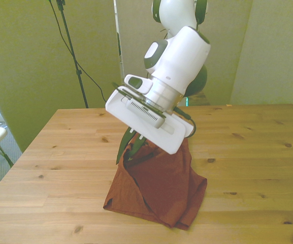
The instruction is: Fold the shorts
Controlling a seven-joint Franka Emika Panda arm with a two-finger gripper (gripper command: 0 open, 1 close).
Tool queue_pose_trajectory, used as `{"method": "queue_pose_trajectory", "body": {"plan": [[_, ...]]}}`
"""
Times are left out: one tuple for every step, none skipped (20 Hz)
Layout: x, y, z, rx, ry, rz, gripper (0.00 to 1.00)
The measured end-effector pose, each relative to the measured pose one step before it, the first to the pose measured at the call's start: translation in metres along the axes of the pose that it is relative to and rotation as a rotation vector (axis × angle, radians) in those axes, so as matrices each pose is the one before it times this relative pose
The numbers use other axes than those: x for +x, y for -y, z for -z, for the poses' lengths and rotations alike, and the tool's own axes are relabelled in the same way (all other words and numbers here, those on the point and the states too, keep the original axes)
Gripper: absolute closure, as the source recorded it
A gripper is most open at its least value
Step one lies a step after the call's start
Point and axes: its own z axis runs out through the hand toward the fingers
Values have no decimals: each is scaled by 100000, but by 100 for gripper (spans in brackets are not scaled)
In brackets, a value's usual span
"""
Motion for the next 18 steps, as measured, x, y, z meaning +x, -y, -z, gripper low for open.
{"method": "queue_pose_trajectory", "body": {"plan": [[183, -79, -589, -595, 691, -927, 0], [301, -97, -447, -685, 249, -529, 0], [311, -188, -403, -1040, -162, -240, 0], [281, -191, -292, -797, -109, -331, 0], [249, -141, -189, -540, 38, -508, 0], [282, -119, -117, -451, 645, -891, 0], [307, -118, -36, -442, 568, -960, 0], [337, -111, 7, -114, 258, -906, 0], [304, -126, 82, 253, 917, -1353, 0], [161, -148, 221, 516, 1781, -1275, 0], [-210, -313, 387, 755, 3811, -1106, 0], [-601, -471, 677, 1038, 5217, -410, 0], [-762, -566, 988, 976, 4907, 185, 0], [-936, -639, 1100, 195, 5151, 648, 0], [-1121, -672, 1230, 97, 5035, 1313, 0], [-1284, -703, 1237, 138, 4988, 1723, 0], [-1491, -718, 1213, 188, 4867, 2027, 0], [-1589, -695, 1082, 374, 4722, 2455, 0]]}}
